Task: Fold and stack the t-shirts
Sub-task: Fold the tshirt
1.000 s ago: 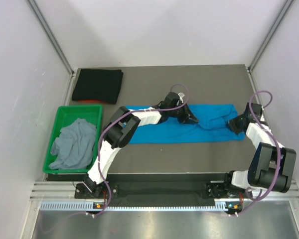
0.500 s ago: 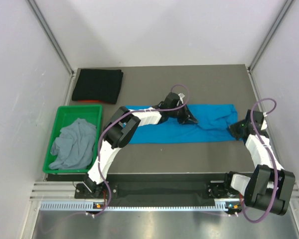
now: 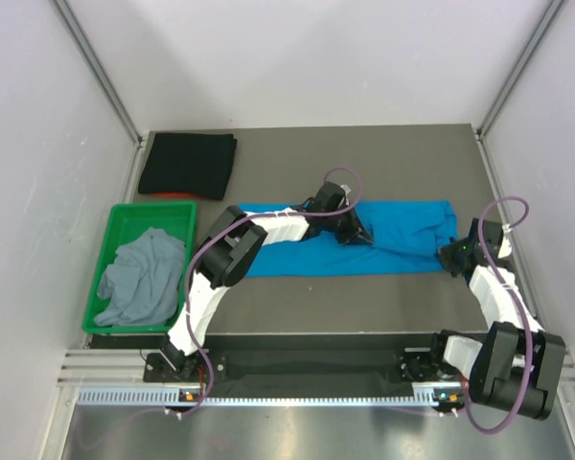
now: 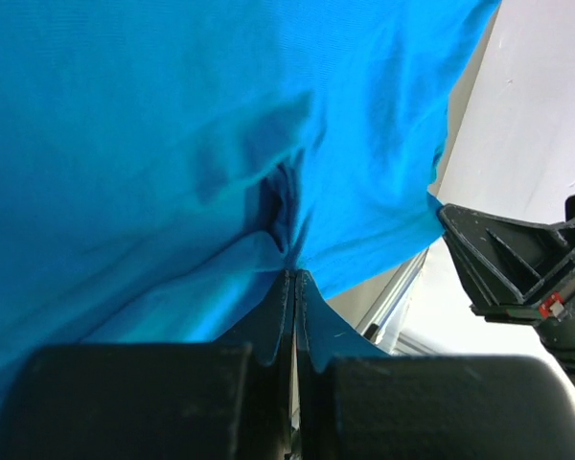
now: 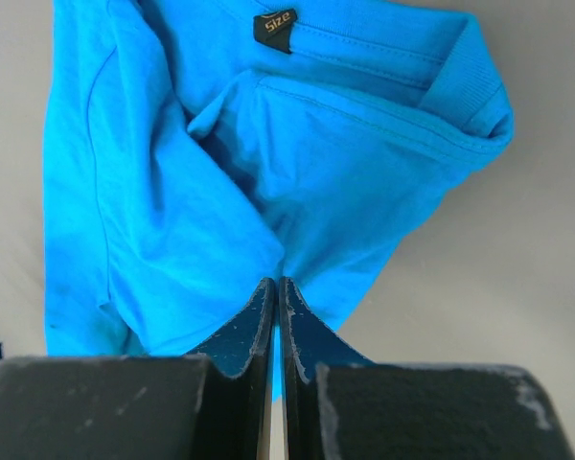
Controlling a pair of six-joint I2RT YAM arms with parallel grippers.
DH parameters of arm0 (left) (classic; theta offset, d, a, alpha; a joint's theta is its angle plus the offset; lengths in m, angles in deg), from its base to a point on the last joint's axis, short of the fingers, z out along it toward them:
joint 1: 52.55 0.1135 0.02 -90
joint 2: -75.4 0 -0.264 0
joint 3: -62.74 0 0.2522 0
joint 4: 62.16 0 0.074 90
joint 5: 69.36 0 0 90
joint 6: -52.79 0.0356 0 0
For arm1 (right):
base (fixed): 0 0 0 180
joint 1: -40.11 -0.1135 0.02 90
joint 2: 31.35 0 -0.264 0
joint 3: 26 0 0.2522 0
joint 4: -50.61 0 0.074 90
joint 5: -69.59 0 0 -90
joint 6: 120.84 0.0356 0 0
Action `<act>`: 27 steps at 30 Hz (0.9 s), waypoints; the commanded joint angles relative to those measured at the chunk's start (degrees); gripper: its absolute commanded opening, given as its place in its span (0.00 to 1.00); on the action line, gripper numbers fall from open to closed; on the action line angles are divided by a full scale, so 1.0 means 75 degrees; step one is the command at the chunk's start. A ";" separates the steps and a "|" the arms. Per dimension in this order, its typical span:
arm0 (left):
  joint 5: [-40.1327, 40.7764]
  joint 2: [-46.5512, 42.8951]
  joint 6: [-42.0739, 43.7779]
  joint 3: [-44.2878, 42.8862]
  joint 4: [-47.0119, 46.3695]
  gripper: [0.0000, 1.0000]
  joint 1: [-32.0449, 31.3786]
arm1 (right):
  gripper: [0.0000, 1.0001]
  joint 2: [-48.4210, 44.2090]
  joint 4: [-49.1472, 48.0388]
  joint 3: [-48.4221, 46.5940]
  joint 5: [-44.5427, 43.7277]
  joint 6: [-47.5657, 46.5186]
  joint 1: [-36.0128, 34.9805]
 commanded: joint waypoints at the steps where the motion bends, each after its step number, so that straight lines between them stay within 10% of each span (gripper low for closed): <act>1: 0.0316 -0.0677 0.0324 0.0030 0.0155 0.00 -0.0009 | 0.00 -0.0066 -0.0352 0.0013 -0.0243 0.0001 -0.0020; 27: 0.0633 -0.0642 0.0852 -0.0157 0.1046 0.00 0.0003 | 0.00 -0.2573 -0.0118 0.1161 -0.2305 0.1371 -0.1192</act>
